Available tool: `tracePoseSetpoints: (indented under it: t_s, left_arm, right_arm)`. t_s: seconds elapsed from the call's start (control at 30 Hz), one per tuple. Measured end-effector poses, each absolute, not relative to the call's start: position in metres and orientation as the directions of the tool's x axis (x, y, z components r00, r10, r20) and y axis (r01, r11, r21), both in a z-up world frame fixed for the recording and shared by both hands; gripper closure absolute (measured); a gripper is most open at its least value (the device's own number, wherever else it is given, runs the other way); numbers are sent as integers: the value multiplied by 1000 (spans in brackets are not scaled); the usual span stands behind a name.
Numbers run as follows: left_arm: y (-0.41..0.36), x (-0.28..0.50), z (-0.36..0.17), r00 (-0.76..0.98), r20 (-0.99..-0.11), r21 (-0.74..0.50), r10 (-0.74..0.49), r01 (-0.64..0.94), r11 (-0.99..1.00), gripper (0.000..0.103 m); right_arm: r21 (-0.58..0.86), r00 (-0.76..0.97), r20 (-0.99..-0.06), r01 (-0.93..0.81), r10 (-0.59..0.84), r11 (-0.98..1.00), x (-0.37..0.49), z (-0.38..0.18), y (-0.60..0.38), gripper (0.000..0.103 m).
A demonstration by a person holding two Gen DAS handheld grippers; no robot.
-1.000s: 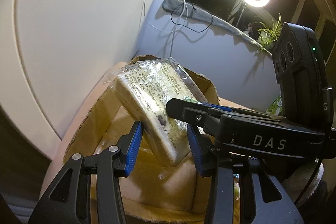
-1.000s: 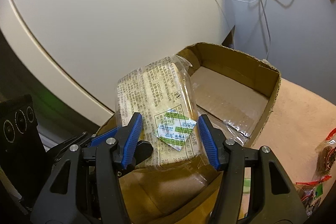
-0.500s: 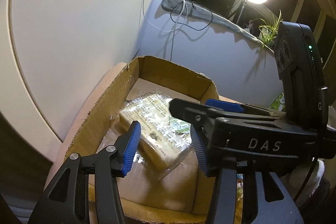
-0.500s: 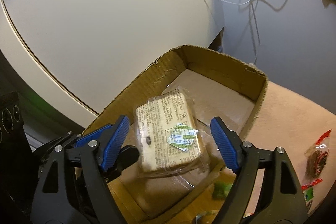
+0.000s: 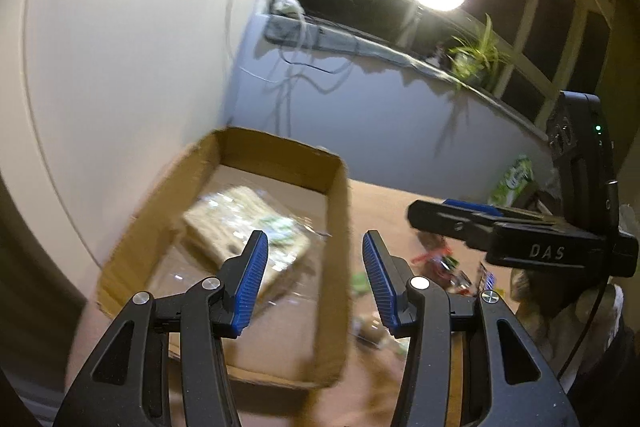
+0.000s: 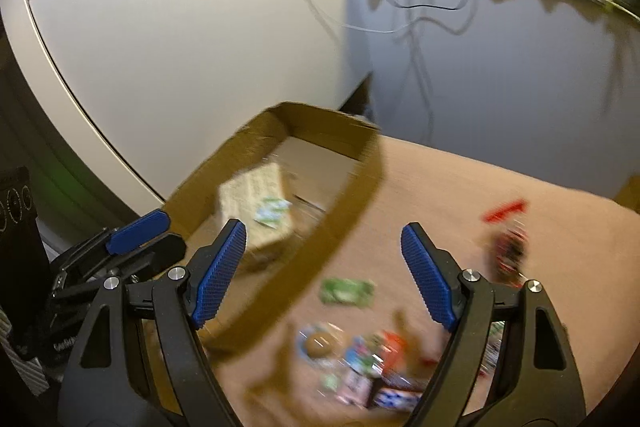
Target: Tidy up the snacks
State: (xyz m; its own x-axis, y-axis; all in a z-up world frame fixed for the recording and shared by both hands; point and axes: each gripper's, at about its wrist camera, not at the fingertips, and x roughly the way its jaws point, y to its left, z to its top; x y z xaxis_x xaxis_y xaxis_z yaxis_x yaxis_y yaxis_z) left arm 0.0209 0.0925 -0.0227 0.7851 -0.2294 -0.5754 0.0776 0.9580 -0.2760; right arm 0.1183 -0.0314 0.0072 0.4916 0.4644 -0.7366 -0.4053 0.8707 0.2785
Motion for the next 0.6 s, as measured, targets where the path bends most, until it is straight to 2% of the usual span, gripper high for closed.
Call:
tracePoseSetpoints:
  t_s: [0.4, 0.6]
  left_arm:
    - [24, 17, -37, 712, -623, -239, -324, 221, 946, 55]
    - [-11, 19, -53, 652, -668, -208, -358, 298, 932, 55]
  right_arm:
    - [123, 587, -770, -250, 251, 960, 81, -15, -137, 20]
    - [82, 559, -809, -199, 182, 977, 74, -41, -172, 20]
